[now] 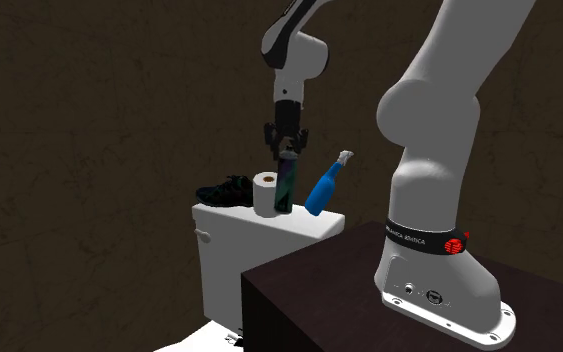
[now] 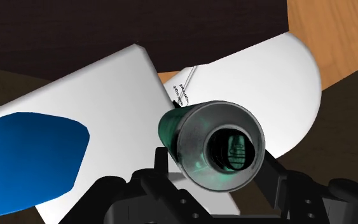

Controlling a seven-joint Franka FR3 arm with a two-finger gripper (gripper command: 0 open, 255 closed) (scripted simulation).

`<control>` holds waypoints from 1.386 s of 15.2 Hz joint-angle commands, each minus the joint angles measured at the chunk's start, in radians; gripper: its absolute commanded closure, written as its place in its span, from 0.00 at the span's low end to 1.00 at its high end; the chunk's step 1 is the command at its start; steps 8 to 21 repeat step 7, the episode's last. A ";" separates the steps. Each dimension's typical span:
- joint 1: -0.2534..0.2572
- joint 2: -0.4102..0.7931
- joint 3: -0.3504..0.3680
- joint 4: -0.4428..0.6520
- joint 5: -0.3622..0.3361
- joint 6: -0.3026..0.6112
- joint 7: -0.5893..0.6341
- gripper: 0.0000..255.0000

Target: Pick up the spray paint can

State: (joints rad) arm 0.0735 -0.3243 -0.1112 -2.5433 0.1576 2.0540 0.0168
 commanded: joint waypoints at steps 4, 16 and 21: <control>-0.003 -0.039 0.002 0.039 -0.009 -0.077 0.016 1.00; -0.003 -0.046 0.003 0.049 -0.011 -0.094 0.019 1.00; -0.003 -0.046 0.003 0.049 -0.011 -0.094 0.019 1.00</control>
